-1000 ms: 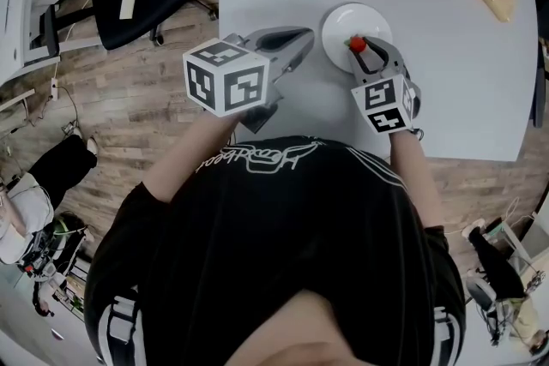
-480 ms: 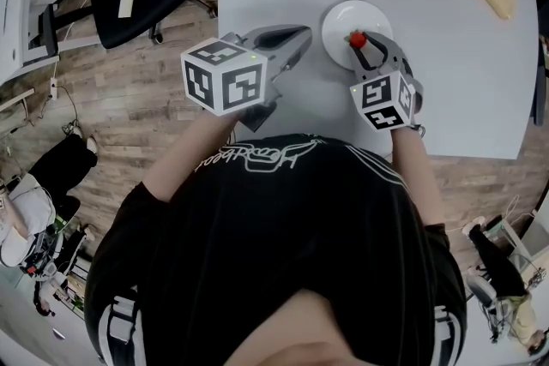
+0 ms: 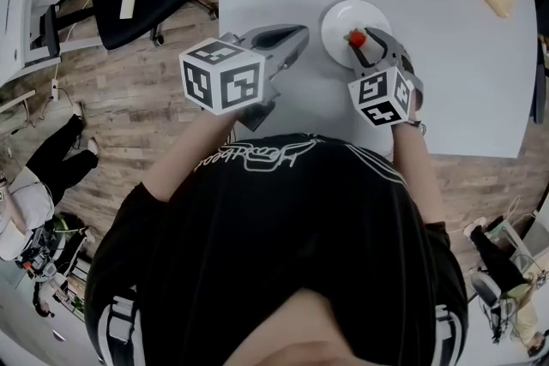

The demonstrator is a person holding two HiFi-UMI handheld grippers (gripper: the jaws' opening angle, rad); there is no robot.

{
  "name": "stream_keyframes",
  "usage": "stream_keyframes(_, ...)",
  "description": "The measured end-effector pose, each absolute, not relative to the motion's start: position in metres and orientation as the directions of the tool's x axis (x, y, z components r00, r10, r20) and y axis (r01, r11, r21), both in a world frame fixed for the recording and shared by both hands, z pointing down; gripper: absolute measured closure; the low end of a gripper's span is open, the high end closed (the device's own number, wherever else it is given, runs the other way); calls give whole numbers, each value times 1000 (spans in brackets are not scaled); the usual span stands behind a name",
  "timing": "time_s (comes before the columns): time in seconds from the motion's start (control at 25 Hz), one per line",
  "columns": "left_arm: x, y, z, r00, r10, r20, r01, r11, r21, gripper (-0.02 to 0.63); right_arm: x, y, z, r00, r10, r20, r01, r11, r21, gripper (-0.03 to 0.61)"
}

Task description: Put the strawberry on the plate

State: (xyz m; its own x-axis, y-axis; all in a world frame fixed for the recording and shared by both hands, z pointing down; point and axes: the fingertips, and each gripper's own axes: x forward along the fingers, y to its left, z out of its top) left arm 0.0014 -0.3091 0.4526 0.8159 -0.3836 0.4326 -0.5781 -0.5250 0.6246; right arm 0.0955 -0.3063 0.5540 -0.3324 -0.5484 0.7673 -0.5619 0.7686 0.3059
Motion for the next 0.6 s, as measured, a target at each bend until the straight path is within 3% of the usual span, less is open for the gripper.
stream_keyframes(0.28,-1,-306,448,809,-396,434,-588,-524,617,607,99,-307,552,-328,-541,774,-564,770,299,388)
stream_keyframes(0.6,-9,-290,433,808,-411,422,-589,-542,600,607,100,-302,528,-345,-580,738,-623,730,282,385)
